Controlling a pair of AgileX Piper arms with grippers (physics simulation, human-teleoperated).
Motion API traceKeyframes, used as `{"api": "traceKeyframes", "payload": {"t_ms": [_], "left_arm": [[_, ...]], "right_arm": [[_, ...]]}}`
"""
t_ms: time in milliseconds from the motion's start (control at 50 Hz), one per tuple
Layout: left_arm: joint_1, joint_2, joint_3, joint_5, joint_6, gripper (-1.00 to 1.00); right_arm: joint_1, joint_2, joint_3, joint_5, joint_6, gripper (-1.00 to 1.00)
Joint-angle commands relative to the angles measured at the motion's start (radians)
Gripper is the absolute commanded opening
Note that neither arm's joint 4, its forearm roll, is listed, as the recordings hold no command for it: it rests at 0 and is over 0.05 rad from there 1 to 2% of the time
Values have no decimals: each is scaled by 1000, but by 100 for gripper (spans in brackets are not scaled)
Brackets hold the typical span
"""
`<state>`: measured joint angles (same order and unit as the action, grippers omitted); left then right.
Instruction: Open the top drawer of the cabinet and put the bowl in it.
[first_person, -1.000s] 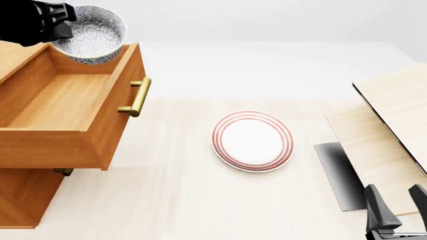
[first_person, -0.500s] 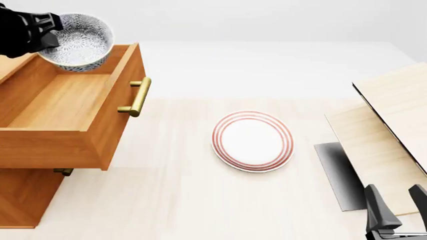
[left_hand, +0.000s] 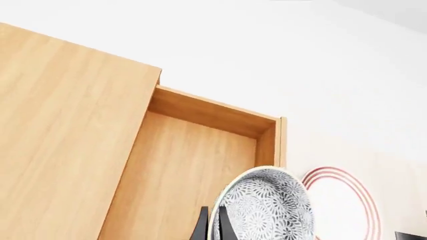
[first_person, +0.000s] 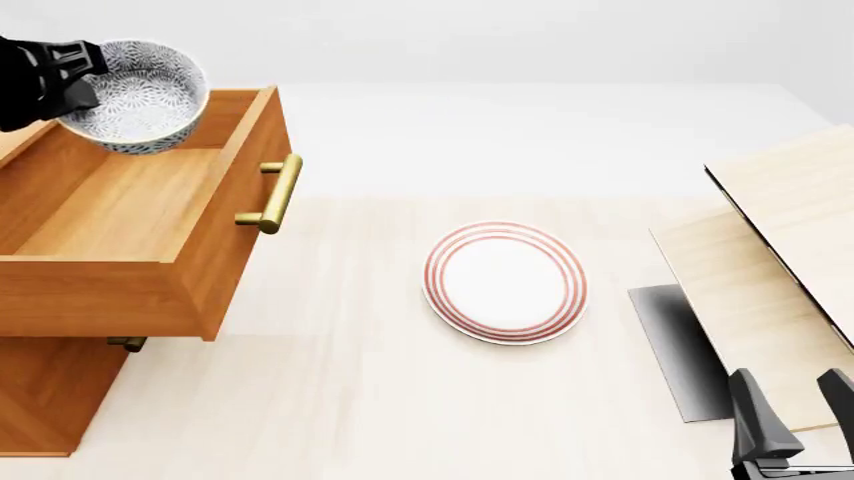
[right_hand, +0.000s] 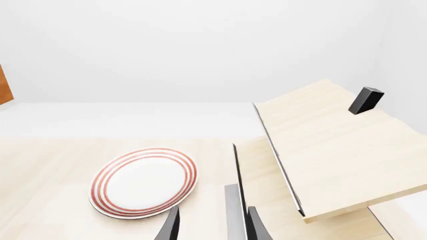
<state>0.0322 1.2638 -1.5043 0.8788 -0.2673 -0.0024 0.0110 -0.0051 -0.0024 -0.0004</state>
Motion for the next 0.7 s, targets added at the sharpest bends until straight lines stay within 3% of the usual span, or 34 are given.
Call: {"api": "traceKeyframes", "payload": {"t_ms": [20, 700], "left_arm": [[26, -15, 35, -24, -6, -100], [65, 13, 109, -110, -37, -100]], "right_arm": [[1, -2, 1, 0, 0, 100], [1, -2, 1, 0, 0, 100]]}}
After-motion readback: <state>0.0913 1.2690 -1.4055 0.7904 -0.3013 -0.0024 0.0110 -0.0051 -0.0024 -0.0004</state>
